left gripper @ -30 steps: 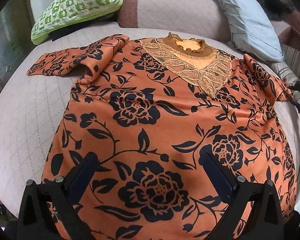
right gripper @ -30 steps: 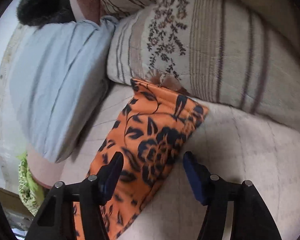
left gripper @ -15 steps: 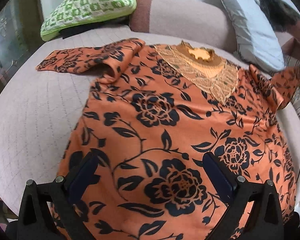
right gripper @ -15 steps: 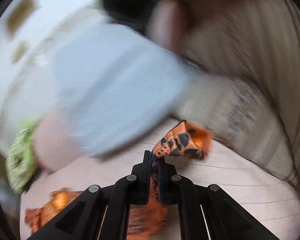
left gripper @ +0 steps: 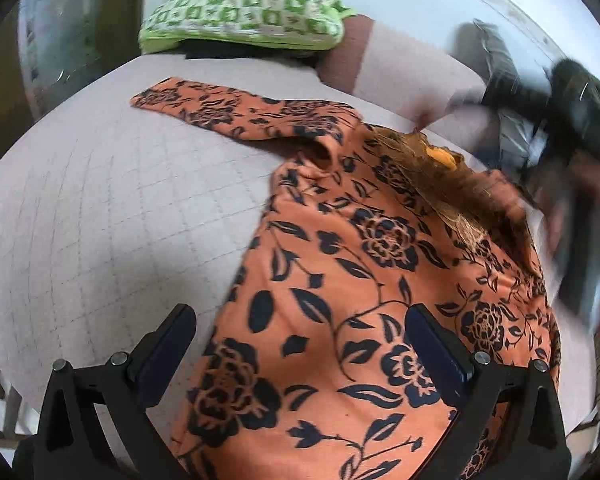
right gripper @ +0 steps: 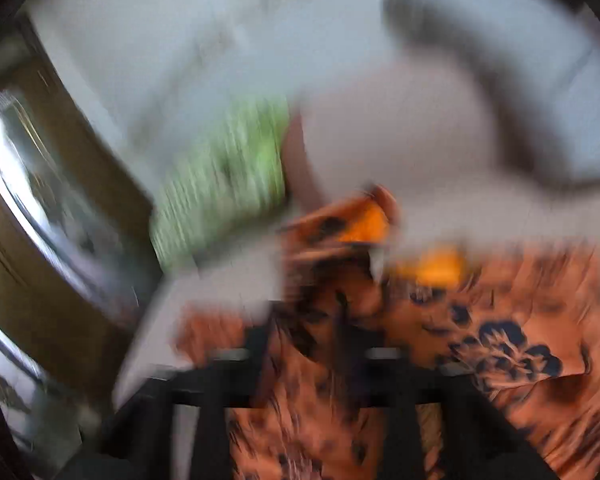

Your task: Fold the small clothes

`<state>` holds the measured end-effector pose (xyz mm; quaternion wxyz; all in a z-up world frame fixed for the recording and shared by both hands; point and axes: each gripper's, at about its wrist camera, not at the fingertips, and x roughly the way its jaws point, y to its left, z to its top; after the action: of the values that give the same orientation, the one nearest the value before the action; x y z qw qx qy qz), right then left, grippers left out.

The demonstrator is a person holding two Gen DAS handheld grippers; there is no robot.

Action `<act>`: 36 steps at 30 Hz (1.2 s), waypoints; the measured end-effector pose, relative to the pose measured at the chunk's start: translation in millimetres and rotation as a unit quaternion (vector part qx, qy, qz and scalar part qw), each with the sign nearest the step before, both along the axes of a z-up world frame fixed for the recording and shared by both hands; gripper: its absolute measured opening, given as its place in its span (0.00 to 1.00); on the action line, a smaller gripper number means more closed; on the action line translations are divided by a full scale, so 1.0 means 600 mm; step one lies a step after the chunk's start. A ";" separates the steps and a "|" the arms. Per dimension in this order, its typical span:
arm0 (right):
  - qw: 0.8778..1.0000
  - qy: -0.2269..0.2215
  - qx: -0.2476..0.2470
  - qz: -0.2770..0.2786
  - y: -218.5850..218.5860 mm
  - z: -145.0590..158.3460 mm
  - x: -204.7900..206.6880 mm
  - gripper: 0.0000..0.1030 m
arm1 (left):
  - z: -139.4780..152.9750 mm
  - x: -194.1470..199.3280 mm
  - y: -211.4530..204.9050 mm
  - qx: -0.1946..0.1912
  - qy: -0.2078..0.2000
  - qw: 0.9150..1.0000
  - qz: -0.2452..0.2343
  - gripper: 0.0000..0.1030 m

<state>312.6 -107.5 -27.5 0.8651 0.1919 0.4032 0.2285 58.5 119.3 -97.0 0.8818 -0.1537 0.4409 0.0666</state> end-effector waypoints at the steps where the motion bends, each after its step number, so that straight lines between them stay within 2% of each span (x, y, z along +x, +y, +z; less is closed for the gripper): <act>1: 0.999 0.036 -0.008 0.016 0.016 -0.043 0.000 0.74 | -0.001 0.000 0.006 0.001 0.000 1.000 0.003 1.00; 3: 0.997 0.069 -0.008 0.025 0.022 -0.095 -0.036 0.74 | -0.002 -0.002 0.011 -0.002 -0.001 1.000 0.008 1.00; 6: 0.997 0.071 0.001 0.018 -0.025 -0.113 -0.098 0.74 | -0.007 0.001 0.016 -0.015 0.002 1.000 0.014 1.00; 11: 0.995 0.085 0.045 -0.028 -0.187 -0.114 -0.234 0.82 | -0.005 0.005 0.010 -0.017 0.006 1.000 0.010 1.00; 14: 0.990 0.119 0.037 -0.063 -0.267 -0.139 -0.303 0.83 | 0.000 0.013 0.024 -0.042 0.012 0.999 0.013 1.00; 15: 0.987 0.140 0.033 -0.069 -0.292 -0.151 -0.317 0.83 | 0.002 0.016 0.031 -0.049 0.011 0.999 0.019 1.00; 17: 0.985 0.150 0.031 -0.078 -0.320 -0.151 -0.330 0.83 | 0.006 0.028 0.056 -0.074 0.011 0.997 0.032 1.00; 19: 0.988 0.129 0.043 -0.076 -0.333 -0.115 -0.327 0.83 | 0.010 0.049 0.084 -0.097 0.009 0.994 0.042 1.00; 23: 0.995 0.060 0.069 -0.041 -0.309 -0.030 -0.276 0.83 | 0.016 0.115 0.162 -0.140 0.001 0.986 0.087 1.00; 26: 0.995 0.041 0.084 -0.019 -0.277 -0.007 -0.225 0.83 | 0.012 0.159 0.207 -0.152 0.006 0.981 0.117 1.00; 29: 0.999 0.011 0.029 -0.033 -0.231 0.011 -0.158 0.83 | 0.012 0.176 0.214 -0.179 0.002 0.976 0.126 1.00; 32: 0.998 0.031 0.049 0.011 -0.176 -0.001 -0.103 0.83 | 0.015 0.198 0.156 -0.221 0.001 0.973 0.069 1.00; 33: 0.997 0.037 0.065 0.025 -0.158 -0.016 -0.095 0.83 | 0.015 0.207 0.128 -0.220 0.002 0.974 0.048 1.00; 36: 0.997 0.050 0.058 0.014 -0.146 -0.057 -0.105 0.83 | 0.009 0.252 0.021 -0.195 0.009 0.980 -0.022 1.00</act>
<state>249.4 -194.9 -61.7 0.8277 0.2474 0.4350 0.2539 210.0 132.2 -91.4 0.8321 -0.3126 0.4564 -0.0391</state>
